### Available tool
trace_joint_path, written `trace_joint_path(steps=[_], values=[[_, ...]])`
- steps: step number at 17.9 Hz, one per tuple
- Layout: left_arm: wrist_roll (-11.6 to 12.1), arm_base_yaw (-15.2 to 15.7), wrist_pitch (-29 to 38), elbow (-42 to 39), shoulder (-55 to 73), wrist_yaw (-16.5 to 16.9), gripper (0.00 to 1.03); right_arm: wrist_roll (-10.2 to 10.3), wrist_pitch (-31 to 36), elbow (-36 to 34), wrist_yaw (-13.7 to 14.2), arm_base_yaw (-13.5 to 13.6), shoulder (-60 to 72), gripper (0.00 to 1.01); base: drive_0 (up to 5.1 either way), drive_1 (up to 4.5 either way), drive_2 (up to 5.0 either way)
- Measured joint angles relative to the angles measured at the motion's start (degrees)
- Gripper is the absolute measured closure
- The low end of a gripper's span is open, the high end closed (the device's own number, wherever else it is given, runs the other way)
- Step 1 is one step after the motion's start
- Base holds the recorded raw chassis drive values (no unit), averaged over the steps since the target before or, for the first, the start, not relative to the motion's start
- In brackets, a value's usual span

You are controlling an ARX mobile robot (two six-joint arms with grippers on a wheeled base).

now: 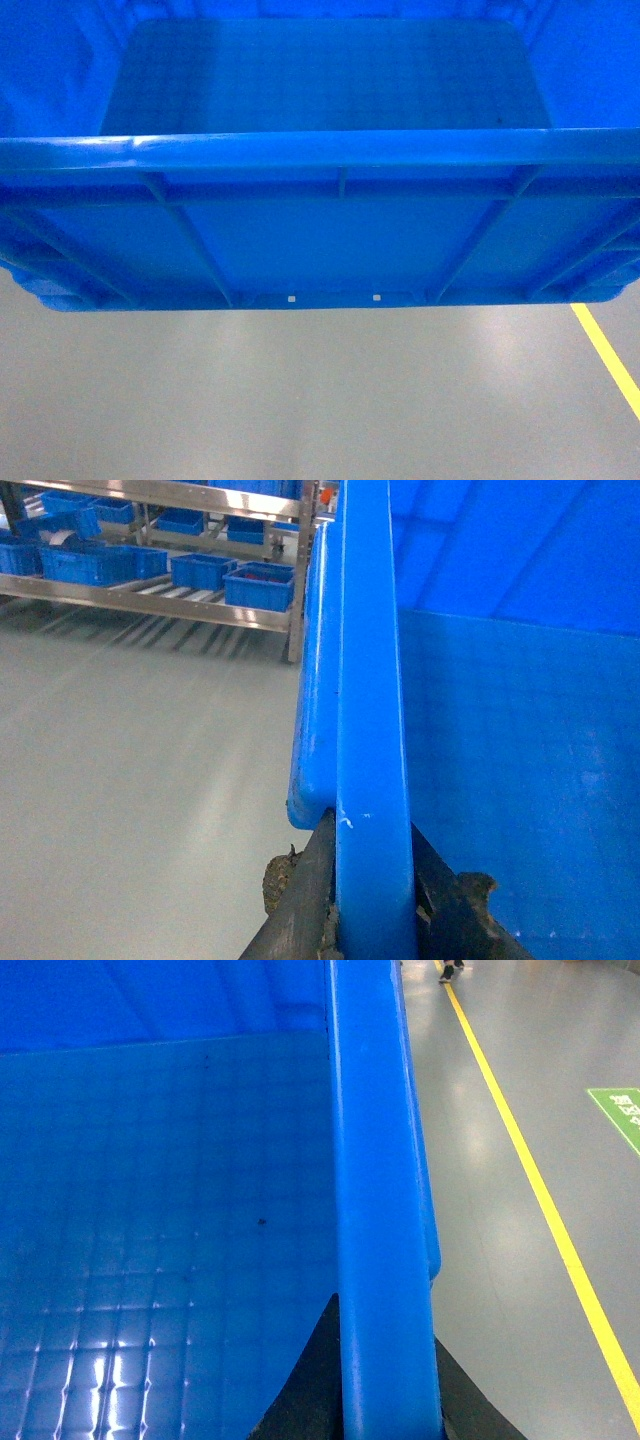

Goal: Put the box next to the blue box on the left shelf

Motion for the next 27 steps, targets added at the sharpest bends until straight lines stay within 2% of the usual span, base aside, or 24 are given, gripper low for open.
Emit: trace_joint_path(steps=[27], values=[[0.0,0.0,0.2,0.0,0.0,0.0,0.95,0.0,0.1,0.1,0.2,0.3,0.0,0.93,0.0,4.26,-4.3]])
